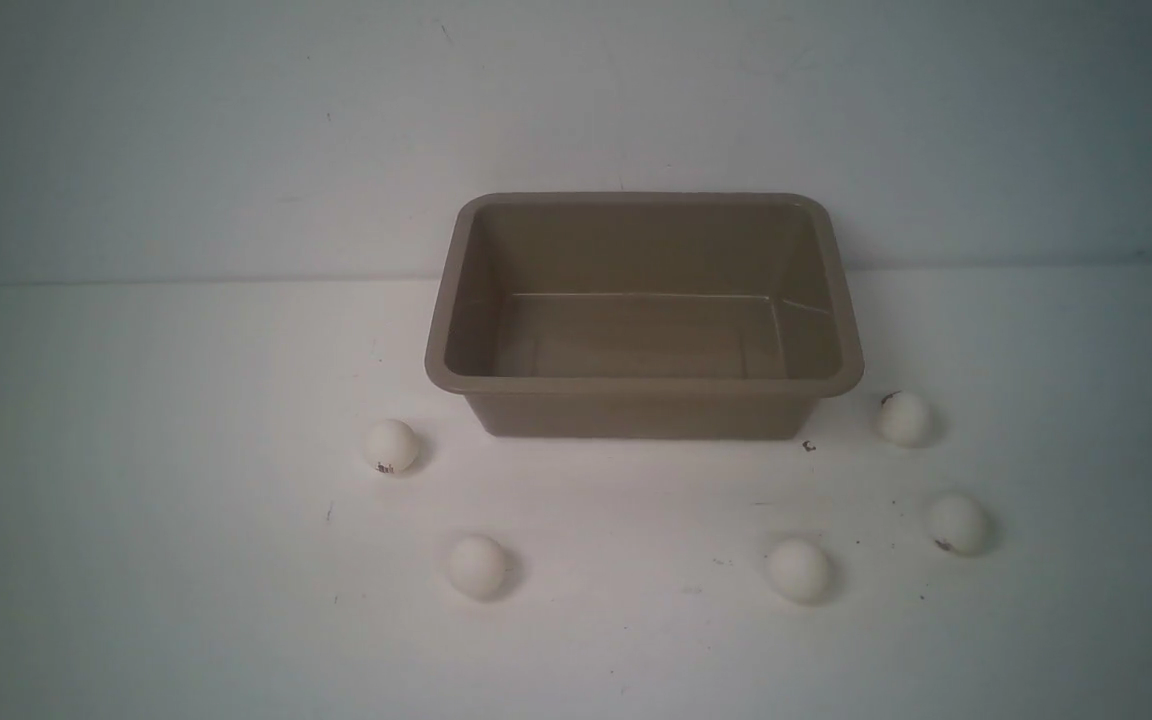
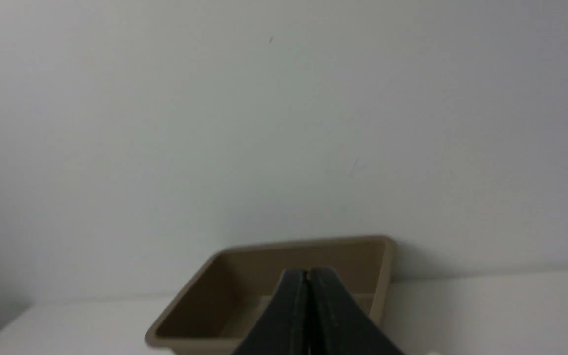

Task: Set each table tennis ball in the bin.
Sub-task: Use the right arm to clamp the table tennis ball closest to it

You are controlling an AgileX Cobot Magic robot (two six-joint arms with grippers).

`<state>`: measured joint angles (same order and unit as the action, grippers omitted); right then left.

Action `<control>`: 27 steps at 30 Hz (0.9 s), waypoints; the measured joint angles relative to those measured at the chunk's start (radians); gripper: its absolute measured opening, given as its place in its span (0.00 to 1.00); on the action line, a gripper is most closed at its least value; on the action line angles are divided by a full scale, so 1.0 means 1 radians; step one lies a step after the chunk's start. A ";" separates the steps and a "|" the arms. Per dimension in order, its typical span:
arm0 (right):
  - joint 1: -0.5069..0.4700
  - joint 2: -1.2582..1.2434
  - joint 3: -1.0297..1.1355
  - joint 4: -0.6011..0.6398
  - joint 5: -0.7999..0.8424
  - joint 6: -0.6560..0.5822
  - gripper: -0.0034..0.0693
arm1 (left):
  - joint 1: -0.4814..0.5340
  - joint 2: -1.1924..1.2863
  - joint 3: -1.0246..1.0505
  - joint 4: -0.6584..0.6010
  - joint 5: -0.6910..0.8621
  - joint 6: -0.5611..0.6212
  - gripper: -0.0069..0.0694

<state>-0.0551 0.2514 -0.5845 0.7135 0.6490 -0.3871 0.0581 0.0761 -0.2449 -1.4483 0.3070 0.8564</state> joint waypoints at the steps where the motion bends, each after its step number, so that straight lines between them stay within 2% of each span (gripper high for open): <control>1: 0.000 0.032 -0.039 -0.004 0.041 -0.007 0.03 | 0.000 0.031 -0.031 0.008 0.024 0.029 0.09; 3: 0.000 0.134 -0.119 -0.022 0.129 -0.017 0.03 | 0.000 0.123 -0.101 0.051 0.093 0.060 0.09; 7: 0.000 0.304 -0.235 -0.102 0.273 -0.025 0.03 | 0.000 0.336 -0.200 0.251 0.262 0.041 0.09; 10: 0.000 0.397 -0.261 -0.182 0.315 -0.025 0.03 | 0.000 0.515 -0.260 0.461 0.363 -0.063 0.09; 16: 0.000 0.540 -0.261 -0.287 0.342 0.001 0.03 | 0.000 0.810 -0.397 0.834 0.449 -0.261 0.09; 23: 0.000 0.676 -0.261 -0.298 0.341 0.002 0.03 | 0.000 0.985 -0.519 1.124 0.471 -0.490 0.09; 25: 0.000 0.702 -0.261 -0.297 0.334 0.002 0.03 | 0.000 1.020 -0.538 1.173 0.477 -0.546 0.09; 27: 0.000 0.715 -0.261 -0.295 0.326 0.002 0.03 | 0.000 1.032 -0.542 1.181 0.478 -0.556 0.09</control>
<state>-0.0551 0.9664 -0.8452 0.4183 0.9746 -0.3854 0.0581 1.1081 -0.7872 -0.2676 0.7851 0.3009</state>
